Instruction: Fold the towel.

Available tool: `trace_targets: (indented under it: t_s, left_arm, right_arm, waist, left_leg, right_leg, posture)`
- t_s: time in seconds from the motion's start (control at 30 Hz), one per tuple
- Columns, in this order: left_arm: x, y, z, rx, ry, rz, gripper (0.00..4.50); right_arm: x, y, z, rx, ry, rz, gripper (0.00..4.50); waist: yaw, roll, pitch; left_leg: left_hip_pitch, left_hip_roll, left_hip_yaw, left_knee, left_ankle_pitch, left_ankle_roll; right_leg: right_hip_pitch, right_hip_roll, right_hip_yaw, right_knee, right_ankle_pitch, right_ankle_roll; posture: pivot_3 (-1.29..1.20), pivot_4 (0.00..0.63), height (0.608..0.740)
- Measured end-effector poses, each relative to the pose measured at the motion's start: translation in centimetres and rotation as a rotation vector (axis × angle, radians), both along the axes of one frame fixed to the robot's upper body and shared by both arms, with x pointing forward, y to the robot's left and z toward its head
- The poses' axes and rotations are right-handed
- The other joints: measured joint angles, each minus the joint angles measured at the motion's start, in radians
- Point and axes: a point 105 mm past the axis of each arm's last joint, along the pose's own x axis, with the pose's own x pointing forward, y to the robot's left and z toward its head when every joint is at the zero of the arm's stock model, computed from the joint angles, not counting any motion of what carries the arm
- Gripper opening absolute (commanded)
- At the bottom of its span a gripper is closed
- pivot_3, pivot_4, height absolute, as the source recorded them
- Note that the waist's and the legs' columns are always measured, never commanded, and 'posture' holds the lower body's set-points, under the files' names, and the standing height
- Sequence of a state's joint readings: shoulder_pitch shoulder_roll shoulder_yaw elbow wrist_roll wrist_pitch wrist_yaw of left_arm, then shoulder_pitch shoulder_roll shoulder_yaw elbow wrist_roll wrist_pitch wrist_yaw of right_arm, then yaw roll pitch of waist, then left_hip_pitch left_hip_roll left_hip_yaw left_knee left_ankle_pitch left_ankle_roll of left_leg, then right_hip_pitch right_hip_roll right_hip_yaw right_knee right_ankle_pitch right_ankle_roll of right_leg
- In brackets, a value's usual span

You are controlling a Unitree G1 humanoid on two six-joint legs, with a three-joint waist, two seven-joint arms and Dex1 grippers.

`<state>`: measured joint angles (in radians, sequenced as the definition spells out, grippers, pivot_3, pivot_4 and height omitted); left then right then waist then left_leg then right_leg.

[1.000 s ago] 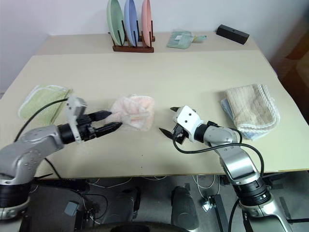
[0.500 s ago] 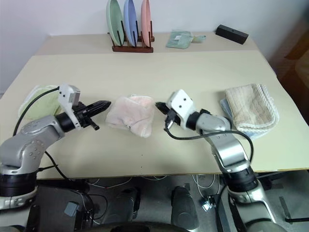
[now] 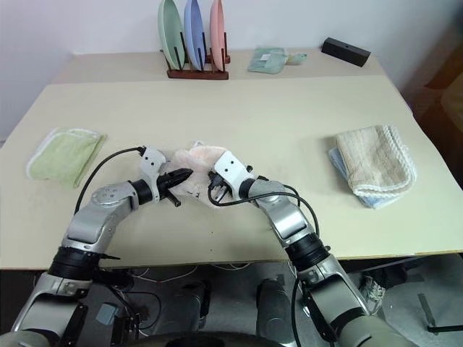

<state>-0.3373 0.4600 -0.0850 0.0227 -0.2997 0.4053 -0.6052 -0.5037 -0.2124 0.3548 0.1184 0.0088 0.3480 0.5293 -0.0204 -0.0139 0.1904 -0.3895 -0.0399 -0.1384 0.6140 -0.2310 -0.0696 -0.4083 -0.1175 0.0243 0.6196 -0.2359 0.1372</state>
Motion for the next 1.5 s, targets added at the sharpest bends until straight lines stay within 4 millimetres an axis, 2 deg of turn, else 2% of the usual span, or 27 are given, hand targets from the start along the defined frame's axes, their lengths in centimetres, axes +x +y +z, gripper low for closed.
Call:
trace_targets:
  t_s: [0.03,0.13,0.23,0.3,0.37,0.43,0.53,0.63,0.73,0.83,0.93,0.97,1.07,1.17,1.23,1.3,1.33,1.4,1.47,1.5]
  left_arm:
    - [-0.2,0.1,0.1,-0.038,0.002,0.011,0.00]
    - [-0.6,1.4,1.2,-0.192,0.034,0.069,0.89]
    - [-0.5,4.4,3.2,-0.288,0.021,0.174,2.42]
    - [-0.5,6.1,4.1,-0.333,0.024,0.238,3.48]
    - [-0.5,7.0,4.0,-0.361,0.061,0.282,4.47]
    - [-0.6,7.1,3.2,-0.354,0.130,0.302,4.47]
    - [-0.9,6.4,0.8,-0.363,0.286,0.309,4.47]
    - [-0.3,4.6,1.2,-0.470,0.345,0.281,4.47]
    - [0.0,2.0,1.3,-0.536,0.395,0.224,4.47]
    - [-0.3,-0.9,1.0,-0.554,0.442,0.145,3.67]
    - [-0.6,-2.5,0.5,-0.556,0.472,0.108,2.25]
    - [-0.6,-2.9,0.4,-0.561,0.481,0.104,1.64]
    - [-0.6,-3.0,0.3,-0.564,0.481,0.112,0.08]
    - [-0.3,-3.0,1.3,-0.610,0.424,0.105,0.03]
    - [0.2,-2.2,3.3,-0.671,0.330,0.113,0.03]
    - [1.7,0.4,6.2,-0.735,0.192,0.209,0.03]
    - [2.6,2.3,7.8,-0.771,0.114,0.287,0.03]
    - [3.6,7.3,10.7,-0.817,-0.058,0.493,0.03]
    - [3.6,11.7,12.0,-0.839,-0.181,0.686,0.03]
    - [3.2,14.0,11.9,-0.862,-0.220,0.797,0.03]
  right_arm:
    - [0.0,-0.2,0.3,0.021,-0.001,-0.009,0.02]
    - [0.1,-1.6,2.2,0.044,-0.050,-0.029,0.91]
    - [-0.2,-3.4,4.9,0.033,-0.126,-0.023,2.41]
    - [-0.9,-4.1,6.0,0.038,-0.143,-0.006,3.48]
    - [-1.6,-4.3,6.5,0.036,-0.149,0.019,4.47]
    - [-2.0,-4.4,7.0,0.027,-0.171,0.033,4.47]
    - [-2.2,-4.6,7.4,0.009,-0.195,0.038,4.47]
    - [-2.4,-4.5,6.7,-0.005,-0.185,0.044,4.47]
    - [-2.9,-4.3,5.8,-0.014,-0.169,0.053,4.47]
    - [-3.4,-3.9,5.4,-0.023,-0.169,0.057,4.50]
    - [-3.7,-3.6,5.6,-0.016,-0.186,0.055,4.50]
    - [-3.8,-3.6,5.7,-0.015,-0.192,0.055,4.50]
    - [-3.9,-3.6,6.0,-0.013,-0.206,0.050,4.50]
    - [-3.8,-3.8,6.0,-0.023,-0.222,0.030,4.50]
    - [-3.5,-4.1,6.3,-0.023,-0.247,0.005,4.50]
    - [-3.2,-4.5,7.0,-0.013,-0.275,-0.028,4.50]
    - [-3.0,-4.7,7.3,-0.006,-0.288,-0.042,4.50]
    - [-2.8,-4.8,7.9,0.003,-0.308,-0.052,4.50]
    - [-2.8,-4.9,7.9,0.003,-0.309,-0.054,4.50]
    - [-2.8,-4.9,7.8,0.003,-0.309,-0.054,4.50]
  waist:
    - [0.000,0.000,0.000]
    - [0.000,0.000,0.001]
    - [0.000,0.000,0.001]
    - [0.000,0.000,0.001]
    - [0.001,0.000,0.001]
    - [0.000,0.000,0.001]
    - [0.001,0.000,0.001]
    - [0.011,-0.001,0.001]
    - [0.009,-0.001,0.001]
    - [0.006,-0.001,0.001]
    - [0.006,-0.001,0.001]
    - [0.006,-0.001,0.001]
    - [0.004,-0.001,0.001]
    - [0.005,-0.001,0.001]
    - [0.005,-0.001,0.001]
    - [0.005,-0.001,0.001]
    - [0.005,-0.001,0.001]
    - [0.001,-0.001,0.001]
    - [0.002,-0.001,0.001]
    - [0.002,-0.001,0.001]
  left_leg:
    - [0.000,0.000,0.000,0.000,0.000,0.000]
    - [-0.002,0.000,0.000,0.000,0.000,0.000]
    - [-0.001,0.000,-0.001,0.000,0.000,0.000]
    - [-0.001,0.000,-0.001,0.000,0.000,0.000]
    - [-0.001,0.000,-0.001,0.000,0.000,0.000]
    - [-0.001,0.000,0.000,0.000,0.000,0.000]
    - [-0.001,0.000,0.000,0.001,0.000,0.000]
    - [-0.001,0.000,-0.001,0.001,0.000,0.000]
    - [-0.001,-0.001,-0.001,0.001,0.000,0.000]
    - [-0.001,0.000,-0.001,0.001,0.000,0.000]
    - [-0.001,0.000,-0.001,0.001,0.000,0.000]
    - [-0.001,0.000,-0.001,0.001,0.000,0.000]
    - [-0.001,0.000,-0.001,0.001,0.000,0.000]
    - [-0.002,0.000,-0.001,0.001,0.000,0.000]
    - [-0.002,0.000,-0.001,0.001,0.000,0.000]
    - [-0.002,0.000,-0.001,0.001,0.001,-0.001]
    - [-0.002,0.000,-0.001,0.001,0.001,-0.001]
    - [-0.001,0.000,0.000,0.000,0.001,-0.001]
    - [-0.001,0.000,0.000,0.000,0.001,-0.001]
    - [-0.002,0.000,0.000,-0.001,0.001,-0.001]
  right_leg:
    - [0.000,0.000,0.000,0.000,0.000,0.000]
    - [-0.002,0.000,0.000,0.001,0.000,0.000]
    - [-0.002,0.000,0.000,0.001,0.000,0.000]
    - [-0.001,0.000,0.000,0.001,0.000,0.000]
    - [-0.001,0.000,0.000,0.000,0.000,0.000]
    - [-0.001,0.000,0.000,0.000,0.000,0.000]
    - [-0.001,0.000,0.000,0.000,0.000,0.000]
    - [0.000,0.000,-0.001,0.000,0.000,0.000]
    - [0.001,0.000,-0.001,-0.001,0.000,0.001]
    - [0.001,0.000,-0.001,-0.001,0.000,0.001]
    - [0.001,0.000,0.000,-0.001,0.000,0.001]
    - [0.001,0.000,-0.001,-0.001,0.000,0.001]
    - [0.000,0.000,-0.001,-0.001,0.000,0.001]
    - [0.000,0.000,-0.001,-0.001,0.000,0.000]
    - [0.000,0.000,-0.001,-0.001,0.000,0.000]
    - [-0.001,0.000,-0.001,-0.001,0.000,0.000]
    - [-0.001,0.000,-0.001,-0.001,0.000,0.000]
    - [-0.001,0.000,0.000,-0.001,0.000,0.000]
    - [-0.001,0.000,0.000,-0.002,0.000,0.000]
    - [-0.001,0.000,0.000,-0.003,0.000,0.000]
  posture:
    - [0.00,0.150,0.740]
    - [0.00,0.150,0.740]
    - [0.00,0.150,0.740]
    - [0.00,0.150,0.740]
    - [0.00,0.150,0.740]
    - [0.00,0.150,0.740]
    - [0.00,0.150,0.740]
    - [0.00,0.150,0.740]
    - [0.00,0.150,0.740]
    - [0.00,0.150,0.740]
    - [0.00,0.150,0.740]
    - [0.00,0.150,0.740]
    - [0.00,0.150,0.740]
    - [0.00,0.150,0.740]
    - [0.00,0.150,0.740]
    - [0.00,0.150,0.740]
    - [0.00,0.150,0.740]
    - [0.00,0.150,0.740]
    - [0.00,0.150,0.740]
    - [0.00,0.150,0.740]
